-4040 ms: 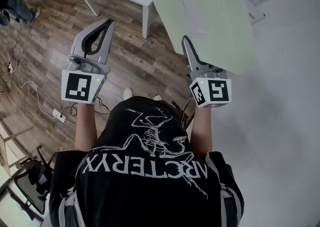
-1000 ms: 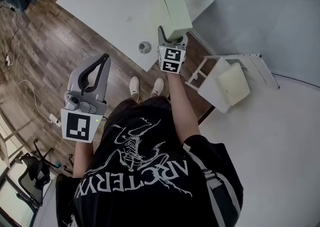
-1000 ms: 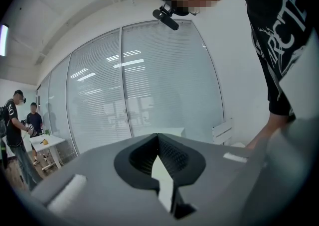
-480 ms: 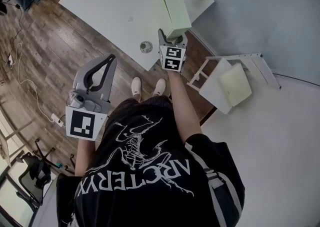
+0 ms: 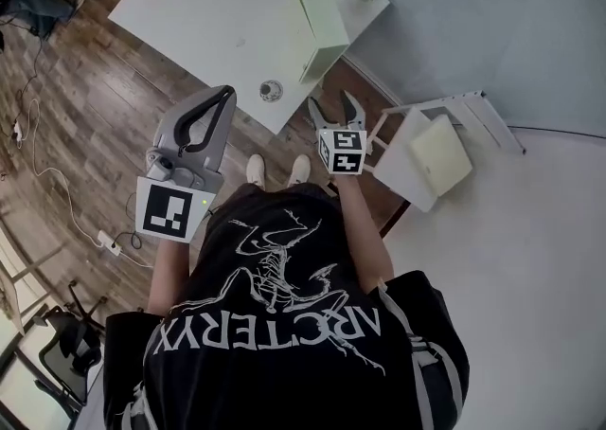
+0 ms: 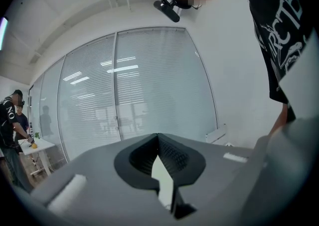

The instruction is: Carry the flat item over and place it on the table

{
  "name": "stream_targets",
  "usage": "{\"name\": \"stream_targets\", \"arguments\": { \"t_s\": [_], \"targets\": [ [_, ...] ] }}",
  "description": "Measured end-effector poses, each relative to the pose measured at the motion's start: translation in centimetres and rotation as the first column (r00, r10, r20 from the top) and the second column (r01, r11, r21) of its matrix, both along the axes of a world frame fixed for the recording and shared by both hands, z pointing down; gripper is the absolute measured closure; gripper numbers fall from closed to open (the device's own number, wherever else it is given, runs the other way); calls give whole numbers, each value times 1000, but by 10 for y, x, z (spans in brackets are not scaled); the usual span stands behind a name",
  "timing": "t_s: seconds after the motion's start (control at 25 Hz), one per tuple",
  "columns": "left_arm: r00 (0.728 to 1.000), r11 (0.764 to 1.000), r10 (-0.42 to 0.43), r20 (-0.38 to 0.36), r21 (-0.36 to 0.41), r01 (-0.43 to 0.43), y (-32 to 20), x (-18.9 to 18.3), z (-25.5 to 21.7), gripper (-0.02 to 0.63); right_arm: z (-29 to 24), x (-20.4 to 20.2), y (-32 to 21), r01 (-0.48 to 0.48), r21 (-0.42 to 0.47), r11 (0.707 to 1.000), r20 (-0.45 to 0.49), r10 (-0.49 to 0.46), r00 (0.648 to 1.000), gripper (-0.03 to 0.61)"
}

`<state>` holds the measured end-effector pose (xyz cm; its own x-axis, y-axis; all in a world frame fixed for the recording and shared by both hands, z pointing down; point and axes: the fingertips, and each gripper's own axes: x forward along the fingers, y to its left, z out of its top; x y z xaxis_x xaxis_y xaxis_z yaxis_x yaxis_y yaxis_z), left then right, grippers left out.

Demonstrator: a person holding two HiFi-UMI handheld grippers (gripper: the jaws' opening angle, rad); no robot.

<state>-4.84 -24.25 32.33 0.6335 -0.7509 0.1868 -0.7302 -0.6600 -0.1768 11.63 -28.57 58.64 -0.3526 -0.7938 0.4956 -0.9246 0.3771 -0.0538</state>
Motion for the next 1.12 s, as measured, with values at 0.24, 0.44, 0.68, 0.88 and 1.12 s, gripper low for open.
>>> {"name": "stream_targets", "arguments": {
  "t_s": [0.24,0.44,0.68,0.88,1.12],
  "targets": [
    [998,1000,16,-59,13,-15,-12,14,-6,604,-124,9,19,88,201,976,77,-105,991,387],
    [996,999,25,-88,44,-21,-20,17,-17,604,-221,9,7,94,391,916,17,-109,994,534],
    [997,995,46,-66,92,-39,-23,22,-28,604,-290,-12,10,172,533,829,-70,-159,985,557],
    [996,993,40,-76,112,-32,-25,20,-37,604,-311,-25,16,203,549,811,-39,-218,975,565],
    [996,992,35,-86,121,-24,-26,18,-41,604,-312,-36,17,227,541,810,-7,-265,964,566]
  ]
}}
